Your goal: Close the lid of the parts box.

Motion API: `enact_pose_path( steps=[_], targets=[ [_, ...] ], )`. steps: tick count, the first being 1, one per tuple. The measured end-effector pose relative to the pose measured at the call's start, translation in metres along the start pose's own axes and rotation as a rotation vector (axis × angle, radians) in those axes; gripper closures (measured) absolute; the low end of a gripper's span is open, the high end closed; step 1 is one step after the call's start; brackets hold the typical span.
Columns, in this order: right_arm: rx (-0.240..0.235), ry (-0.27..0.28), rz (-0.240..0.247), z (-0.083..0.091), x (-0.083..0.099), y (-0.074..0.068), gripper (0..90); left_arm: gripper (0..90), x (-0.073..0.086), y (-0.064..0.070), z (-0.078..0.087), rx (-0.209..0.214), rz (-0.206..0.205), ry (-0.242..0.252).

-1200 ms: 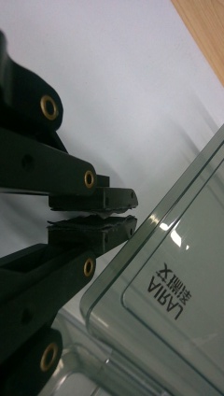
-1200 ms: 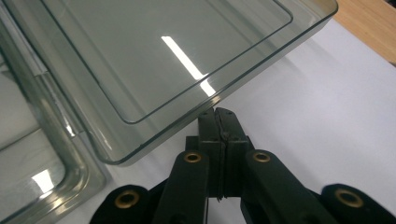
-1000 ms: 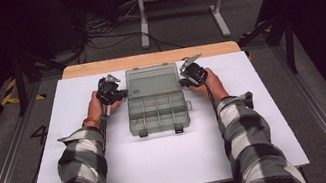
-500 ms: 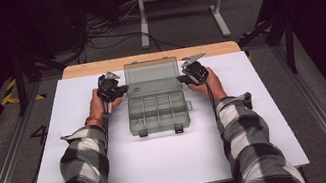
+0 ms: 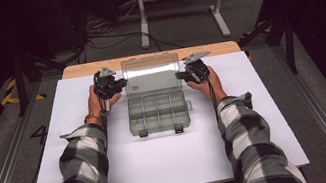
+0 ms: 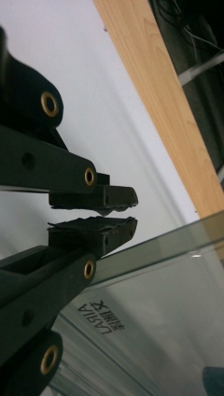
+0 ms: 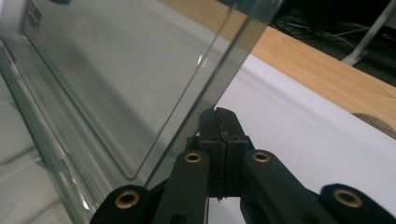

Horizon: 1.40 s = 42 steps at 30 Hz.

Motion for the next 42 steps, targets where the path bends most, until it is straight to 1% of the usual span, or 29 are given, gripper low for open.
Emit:
enact_pose_path(
  steps=[1,3,4,5,6,8,9,12,15,16,17,19,20,21,24,26,27,28,29,30,31,33,35,37,39,40,41,42],
  targets=[
    [0.001,0.001,-0.001,0.001,-0.001,0.0,90.0,81.4,-0.001,0.0,0.0,-0.006,-0.002,0.0],
    [-0.001,0.007,0.003,0.004,-0.004,-0.001,90.0,81.1,-0.002,0.002,0.001,0.006,-0.006,-0.002],
    [-0.005,0.011,0.007,0.006,-0.006,-0.002,90.0,80.7,-0.003,0.003,0.002,0.004,-0.016,0.002],
    [-0.005,0.021,0.013,0.009,-0.009,-0.002,90.0,80.4,-0.004,0.004,0.003,0.007,-0.014,0.003],
    [-0.006,0.031,0.012,0.011,-0.011,-0.003,90.0,80.4,-0.006,0.005,0.004,0.007,-0.02,0.005],
    [-0.011,0.041,0.011,0.015,-0.013,-0.003,90.0,80.7,-0.011,0.007,0.008,0.008,-0.024,0.017],
    [-0.005,0.039,0.016,0.017,-0.014,-0.002,90.0,81.9,-0.013,0.007,0.01,0.006,-0.032,0.017],
    [-0.014,0.055,0.017,0.022,-0.019,-0.004,90.0,82.1,-0.017,0.009,0.014,0.002,-0.043,0.019],
    [-0.021,0.066,0.02,0.027,-0.023,-0.009,90.0,82.2,-0.026,0.014,0.023,0.011,-0.056,0.039],
    [-0.025,0.068,0.023,0.028,-0.025,-0.011,90.0,82.2,-0.029,0.015,0.027,0.012,-0.06,0.047],
    [-0.031,0.07,0.022,0.03,-0.026,-0.013,90.0,81.9,-0.031,0.015,0.03,0.009,-0.072,0.048],
    [-0.04,0.067,0.015,0.031,-0.027,-0.016,90.0,80.4,-0.034,0.018,0.036,0.016,-0.073,0.049],
    [-0.045,0.065,0.012,0.031,-0.028,-0.017,90.0,80.3,-0.035,0.018,0.039,0.009,-0.079,0.049],
    [-0.047,0.059,0.012,0.033,-0.028,-0.018,90.0,80.4,-0.037,0.02,0.042,0.013,-0.077,0.052],
    [-0.04,0.046,0.023,0.038,-0.028,-0.019,90.0,83.2,-0.041,0.024,0.048,0.018,-0.096,0.055],
    [-0.049,0.056,0.027,0.042,-0.03,-0.022,90.0,82.9,-0.043,0.029,0.05,0.038,-0.093,0.058],
    [-0.057,0.058,0.031,0.044,-0.031,-0.023,90.0,83.5,-0.043,0.03,0.051,0.041,-0.099,0.059],
    [-0.06,0.057,0.041,0.046,-0.031,-0.025,90.0,84.5,-0.044,0.031,0.052,0.042,-0.109,0.061],
    [-0.058,0.052,0.052,0.048,-0.031,-0.025,90.0,85.3,-0.044,0.033,0.053,0.039,-0.11,0.055],
    [-0.053,0.051,0.055,0.05,-0.031,-0.025,90.0,85.5,-0.043,0.033,0.054,0.032,-0.118,0.049],
    [-0.049,0.052,0.053,0.052,-0.031,-0.024,90.0,85.7,-0.044,0.035,0.056,0.038,-0.119,0.049],
    [-0.05,0.053,0.054,0.054,-0.031,-0.024,90.0,85.8,-0.044,0.036,0.057,0.037,-0.123,0.047],
    [-0.057,0.064,0.06,0.059,-0.033,-0.027,90.0,86.1,-0.045,0.038,0.061,0.039,-0.135,0.041],
    [-0.06,0.066,0.062,0.06,-0.034,-0.028,90.0,86.1,-0.045,0.039,0.063,0.037,-0.142,0.041],
    [-0.062,0.065,0.074,0.063,-0.036,-0.032,90.0,85.7,-0.047,0.043,0.066,0.051,-0.147,0.043],
    [-0.064,0.065,0.076,0.064,-0.036,-0.033,90.0,85.8,-0.047,0.043,0.066,0.05,-0.151,0.043],
    [-0.064,0.065,0.076,0.064,-0.036,-0.033,90.0,85.8,-0.047,0.044,0.067,0.048,-0.165,0.041],
    [-0.065,0.062,0.083,0.064,-0.037,-0.035,90.0,86.0,-0.047,0.046,0.068,0.053,-0.17,0.038]
  ],
)
Point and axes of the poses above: each handheld gripper's, and its own axes: z roughly backward along the jaws, x roughly out of its underside, y roughly to its right, the point moved 10 cm from there along -z, roughly forward along the jaws
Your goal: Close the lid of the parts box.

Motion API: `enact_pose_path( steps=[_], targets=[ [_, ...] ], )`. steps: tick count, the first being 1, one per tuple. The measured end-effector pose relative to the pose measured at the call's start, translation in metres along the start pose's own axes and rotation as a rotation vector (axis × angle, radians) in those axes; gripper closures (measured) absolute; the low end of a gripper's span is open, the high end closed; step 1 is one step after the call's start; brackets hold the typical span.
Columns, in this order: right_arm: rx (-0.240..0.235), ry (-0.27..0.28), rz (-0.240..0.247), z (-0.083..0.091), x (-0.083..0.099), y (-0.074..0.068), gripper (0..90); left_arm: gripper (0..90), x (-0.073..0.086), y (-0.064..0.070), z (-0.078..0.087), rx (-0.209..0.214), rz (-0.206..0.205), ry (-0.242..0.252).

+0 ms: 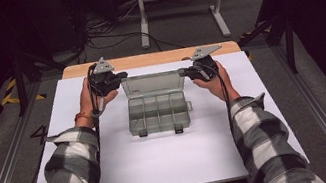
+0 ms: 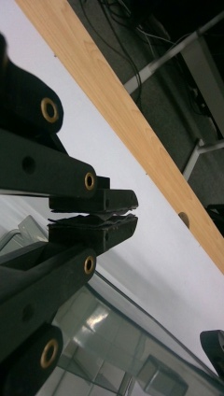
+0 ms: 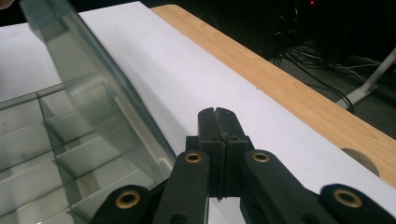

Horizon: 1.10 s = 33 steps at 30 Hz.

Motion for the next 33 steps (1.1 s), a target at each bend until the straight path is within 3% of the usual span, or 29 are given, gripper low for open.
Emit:
enact_pose_path(
  steps=[27,33],
  targets=[
    [-0.04,-0.029,0.038,0.015,0.003,-0.02,90.0,85.6,0.011,0.017,0.013,0.03,-0.08,-0.052],
    [-0.045,-0.031,0.042,0.016,0.004,-0.023,90.0,85.8,0.013,0.02,0.014,0.038,-0.079,-0.051]
  ],
)
Point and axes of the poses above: each handheld gripper's, and its own axes: z roughly backward along the jaws, x roughly out of its underside, y roughly to its right, the point moved 10 cm from there along -z, roughly forward along the jaws
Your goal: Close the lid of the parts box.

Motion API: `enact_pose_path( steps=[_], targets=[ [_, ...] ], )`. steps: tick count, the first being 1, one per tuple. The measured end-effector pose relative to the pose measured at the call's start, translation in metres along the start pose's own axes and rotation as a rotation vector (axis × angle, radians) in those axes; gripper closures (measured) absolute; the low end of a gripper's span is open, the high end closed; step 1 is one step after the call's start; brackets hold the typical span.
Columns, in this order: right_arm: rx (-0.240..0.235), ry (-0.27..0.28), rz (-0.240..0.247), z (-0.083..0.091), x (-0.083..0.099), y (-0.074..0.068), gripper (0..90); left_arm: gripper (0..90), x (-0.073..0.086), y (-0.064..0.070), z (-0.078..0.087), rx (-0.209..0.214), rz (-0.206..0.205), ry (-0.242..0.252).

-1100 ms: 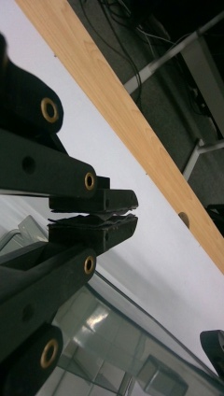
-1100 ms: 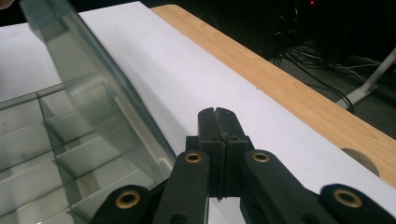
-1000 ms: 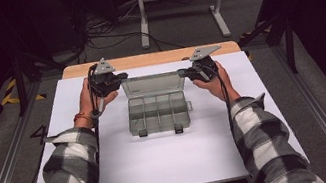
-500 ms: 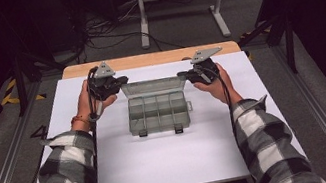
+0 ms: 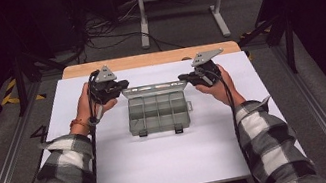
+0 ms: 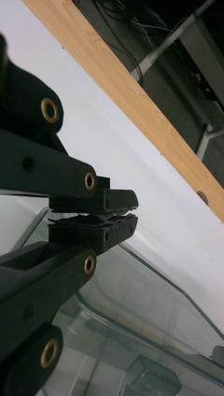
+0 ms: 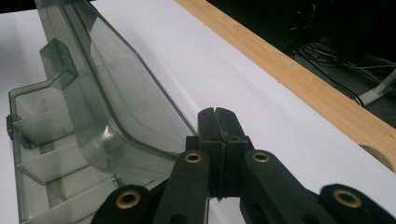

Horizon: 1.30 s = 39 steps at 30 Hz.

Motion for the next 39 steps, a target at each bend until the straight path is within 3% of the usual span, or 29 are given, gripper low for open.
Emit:
enact_pose_path(
  steps=[12,16,25,31,39],
  targets=[
    [-0.009,-0.03,0.028,0.002,0.002,-0.009,90.0,85.9,0.002,0.01,0.005,0.019,-0.026,0.004],
    [-0.011,-0.031,0.035,0.005,0.002,-0.012,90.0,85.8,0.001,0.016,0.009,0.023,-0.073,-0.027],
    [-0.029,-0.044,0.055,0.008,0.004,-0.02,90.0,85.7,0.005,0.025,0.009,0.044,-0.1,-0.045],
    [-0.024,-0.088,0.083,0.007,0.011,-0.023,90.0,85.7,0.01,0.032,0.009,0.055,-0.12,-0.063],
    [-0.048,-0.089,0.089,0.012,0.015,-0.032,90.0,85.7,0.014,0.042,0.013,0.068,-0.146,-0.071]
  ],
)
Point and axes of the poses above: each handheld gripper's, and its own axes: z roughly backward along the jaws, x roughly out of its underside, y roughly to its right, the point moved 10 cm from there along -z, roughly forward along the jaws
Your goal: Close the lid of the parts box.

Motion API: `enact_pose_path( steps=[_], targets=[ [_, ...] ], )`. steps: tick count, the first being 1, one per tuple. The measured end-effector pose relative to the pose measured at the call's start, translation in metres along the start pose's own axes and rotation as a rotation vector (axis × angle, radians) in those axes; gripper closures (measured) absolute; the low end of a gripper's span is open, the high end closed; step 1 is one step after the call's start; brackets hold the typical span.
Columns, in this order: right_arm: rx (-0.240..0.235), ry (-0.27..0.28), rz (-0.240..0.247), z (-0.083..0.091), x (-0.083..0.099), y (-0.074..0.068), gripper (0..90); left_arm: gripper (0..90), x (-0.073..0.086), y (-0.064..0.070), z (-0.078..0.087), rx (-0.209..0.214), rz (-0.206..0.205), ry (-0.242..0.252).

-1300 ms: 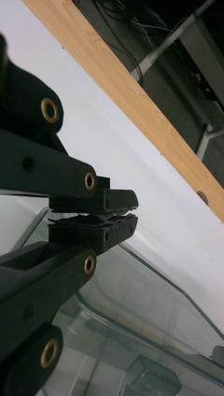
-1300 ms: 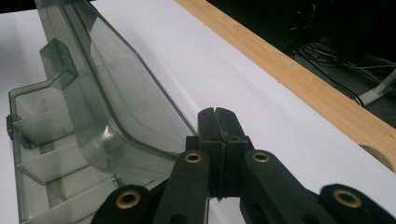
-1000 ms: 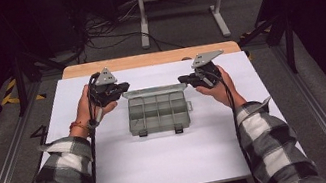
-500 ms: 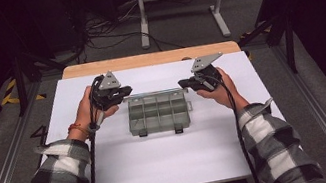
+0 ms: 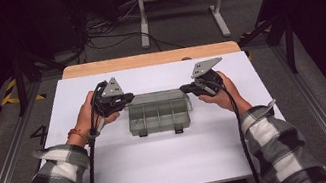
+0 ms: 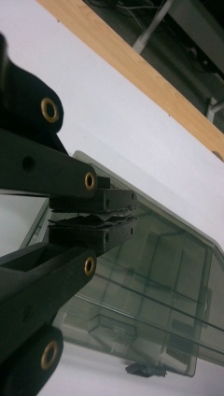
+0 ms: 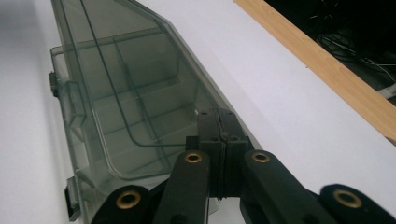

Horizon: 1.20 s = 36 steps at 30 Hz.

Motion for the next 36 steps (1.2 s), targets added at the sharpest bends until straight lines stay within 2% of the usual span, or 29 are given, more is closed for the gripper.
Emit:
enact_pose_path(
  steps=[6,19,28,36],
  targets=[
    [-0.012,-0.014,0.017,0.0,0.005,-0.009,90.0,85.7,0.005,0.006,0.0,0.004,-0.003,-0.011],
    [-0.032,-0.009,0.013,0.001,0.015,-0.021,90.0,86.7,0.02,0.018,0.002,0.0,-0.01,-0.025],
    [-0.057,-0.01,0.022,0.002,0.023,-0.032,90.0,86.2,0.031,0.028,0.0,0.015,0.002,-0.009],
    [-0.07,-0.034,0.031,-0.002,0.034,-0.042,90.0,85.9,0.041,0.036,-0.001,0.018,0.002,-0.011]
  ],
)
Point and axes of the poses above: each handheld gripper's, and its own axes: z roughly backward along the jaws, x roughly out of its underside, y roughly to its right, the point moved 10 cm from there along -z, roughly forward along the jaws
